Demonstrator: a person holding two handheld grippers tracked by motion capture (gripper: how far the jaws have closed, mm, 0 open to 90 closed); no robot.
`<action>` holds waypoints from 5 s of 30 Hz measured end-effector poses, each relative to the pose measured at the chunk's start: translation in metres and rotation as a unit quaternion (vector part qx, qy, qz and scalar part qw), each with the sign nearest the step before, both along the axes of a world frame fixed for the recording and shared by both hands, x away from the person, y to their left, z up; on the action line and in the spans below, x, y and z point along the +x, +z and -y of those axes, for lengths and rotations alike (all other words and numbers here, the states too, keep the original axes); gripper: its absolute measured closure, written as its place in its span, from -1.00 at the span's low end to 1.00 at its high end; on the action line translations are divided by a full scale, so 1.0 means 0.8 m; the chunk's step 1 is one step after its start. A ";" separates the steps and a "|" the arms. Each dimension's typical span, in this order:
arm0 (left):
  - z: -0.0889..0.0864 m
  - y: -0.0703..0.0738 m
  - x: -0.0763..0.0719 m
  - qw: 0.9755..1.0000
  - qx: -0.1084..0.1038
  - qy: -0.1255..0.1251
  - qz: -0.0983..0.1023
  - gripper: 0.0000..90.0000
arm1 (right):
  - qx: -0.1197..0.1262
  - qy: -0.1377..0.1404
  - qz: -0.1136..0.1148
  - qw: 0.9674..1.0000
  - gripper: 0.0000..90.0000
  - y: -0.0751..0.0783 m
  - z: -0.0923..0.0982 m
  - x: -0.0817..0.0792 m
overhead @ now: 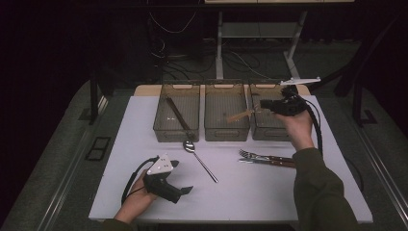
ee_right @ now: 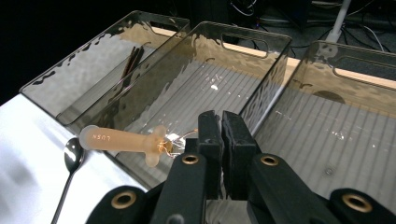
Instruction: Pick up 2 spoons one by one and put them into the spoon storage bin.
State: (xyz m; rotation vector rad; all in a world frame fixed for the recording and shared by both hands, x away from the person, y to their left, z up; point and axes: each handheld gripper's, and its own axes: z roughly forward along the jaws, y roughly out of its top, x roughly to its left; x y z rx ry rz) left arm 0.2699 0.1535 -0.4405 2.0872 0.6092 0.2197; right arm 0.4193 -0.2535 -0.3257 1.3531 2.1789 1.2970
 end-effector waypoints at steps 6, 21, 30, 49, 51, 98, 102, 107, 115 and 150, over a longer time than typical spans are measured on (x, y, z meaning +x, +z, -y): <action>0.000 0.000 0.000 1.000 0.001 -0.001 -0.001 -1.00 | -0.013 -0.005 -0.009 1.000 0.94 -0.007 -0.024 0.016; 0.000 0.000 0.000 1.000 -0.002 -0.004 0.001 -1.00 | -0.038 0.003 -0.039 0.999 0.94 -0.038 -0.073 0.040; 0.000 0.001 0.000 1.000 0.000 -0.006 0.002 -1.00 | -0.064 0.004 -0.056 0.996 0.94 -0.050 -0.097 0.048; 0.001 0.000 0.000 1.000 -0.002 -0.007 0.002 -1.00 | -0.067 0.009 -0.053 0.996 0.11 -0.060 -0.109 0.046; 0.001 0.000 0.000 1.000 -0.001 -0.008 0.002 -1.00 | -0.060 0.017 -0.040 0.997 0.02 -0.056 -0.106 0.041; -0.003 0.004 0.001 1.000 -0.015 0.014 -0.002 -1.00 | -0.061 0.066 0.051 0.995 -0.92 -0.129 0.021 -0.181; -0.001 0.004 0.001 1.000 -0.012 0.009 -0.006 -1.00 | -0.064 0.069 0.040 0.995 -0.92 -0.140 0.026 -0.193; -0.002 0.008 0.003 1.000 -0.010 0.022 0.000 -0.68 | -0.070 0.073 0.030 0.994 -0.92 -0.148 0.032 -0.206; 0.005 0.015 0.022 0.999 0.016 0.043 0.013 0.03 | -0.064 0.075 0.036 0.994 -0.92 -0.146 0.032 -0.206; 0.059 -0.007 0.116 0.990 0.126 0.067 -0.018 0.98 | -0.077 0.069 0.032 0.994 -0.92 -0.149 0.030 -0.203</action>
